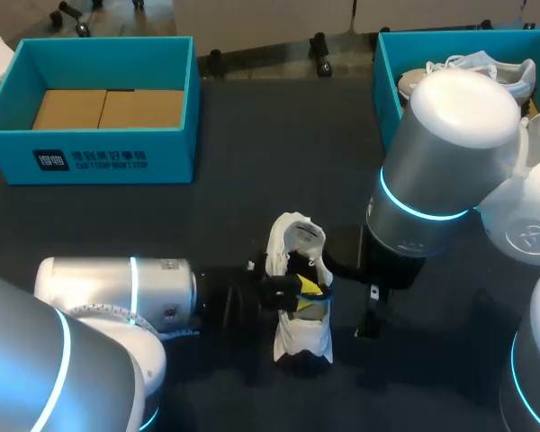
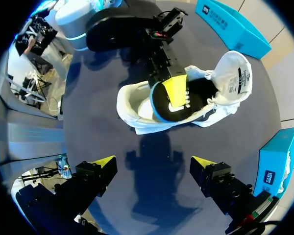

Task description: Take the shoe out of the shoebox, open the shoe tongue, remove and reinsert the insole, then place the shoe into the shoebox

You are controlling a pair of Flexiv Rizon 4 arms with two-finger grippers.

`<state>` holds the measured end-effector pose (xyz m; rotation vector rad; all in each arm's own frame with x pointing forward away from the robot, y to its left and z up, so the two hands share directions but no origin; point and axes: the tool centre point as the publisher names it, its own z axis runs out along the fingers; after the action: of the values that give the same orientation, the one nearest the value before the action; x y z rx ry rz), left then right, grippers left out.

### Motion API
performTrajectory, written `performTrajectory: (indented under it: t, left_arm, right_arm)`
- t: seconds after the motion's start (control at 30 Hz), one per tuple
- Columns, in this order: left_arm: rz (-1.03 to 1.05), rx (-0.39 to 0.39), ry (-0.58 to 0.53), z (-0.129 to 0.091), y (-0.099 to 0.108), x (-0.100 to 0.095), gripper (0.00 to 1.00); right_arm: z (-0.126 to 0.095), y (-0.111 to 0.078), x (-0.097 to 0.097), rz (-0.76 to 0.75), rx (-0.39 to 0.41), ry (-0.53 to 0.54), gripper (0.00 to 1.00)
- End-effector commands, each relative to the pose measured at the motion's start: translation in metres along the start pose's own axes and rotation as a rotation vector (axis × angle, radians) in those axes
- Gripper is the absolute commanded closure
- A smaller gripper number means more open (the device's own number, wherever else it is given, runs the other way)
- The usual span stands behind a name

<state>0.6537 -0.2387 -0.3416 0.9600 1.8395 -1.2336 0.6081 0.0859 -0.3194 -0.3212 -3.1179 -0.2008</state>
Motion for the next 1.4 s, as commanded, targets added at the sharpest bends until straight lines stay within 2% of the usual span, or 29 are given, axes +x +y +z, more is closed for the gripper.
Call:
performTrajectory:
  t: [0.03,0.13,0.37,0.47,0.5,0.7,1.0,1.17,1.3,1.33,1.37,1.4]
  left_arm:
    - [0.006,0.023,-0.001,-0.015,-0.007,-0.001,0.65]
    - [0.010,0.041,-0.001,-0.019,-0.014,-0.002,0.64]
    - [0.028,0.072,0.005,-0.019,-0.027,-0.006,0.73]
    - [0.033,0.078,0.008,-0.017,-0.030,-0.005,0.89]
    - [0.036,0.080,0.013,-0.015,-0.030,-0.005,1.00]
    - [0.055,0.052,0.028,-0.003,-0.025,0.001,1.00]
    - [0.035,-0.026,0.048,0.010,0.000,0.001,1.00]
    - [0.004,-0.034,0.050,0.007,0.006,0.000,1.00]
    - [-0.008,-0.002,0.054,-0.002,-0.002,-0.002,1.00]
    - [-0.008,0.004,0.055,-0.004,-0.004,-0.002,0.95]
    - [-0.020,0.018,0.060,-0.008,-0.007,-0.002,0.74]
    - [-0.014,0.020,0.063,-0.011,-0.009,-0.003,0.65]
  right_arm:
    - [0.003,0.000,0.000,0.000,-0.002,0.000,0.00]
    - [0.003,0.000,0.000,0.000,-0.002,0.000,0.00]
    - [0.003,0.000,0.000,0.000,-0.002,0.000,0.00]
    - [0.003,0.000,0.000,0.000,-0.002,0.000,0.00]
    - [0.003,0.000,0.000,0.000,-0.002,0.000,0.00]
    - [0.003,0.000,0.000,0.000,-0.002,0.000,0.00]
    - [0.003,0.000,0.000,0.000,-0.002,0.000,0.00]
    - [0.003,0.000,0.000,0.000,-0.002,0.000,0.00]
    - [0.003,0.000,0.000,0.000,-0.002,0.000,0.00]
    - [0.003,0.000,0.000,0.000,-0.002,0.000,0.00]
    - [0.003,0.000,0.000,0.000,-0.002,0.000,0.00]
    - [0.003,0.000,0.000,0.000,-0.002,0.000,0.00]
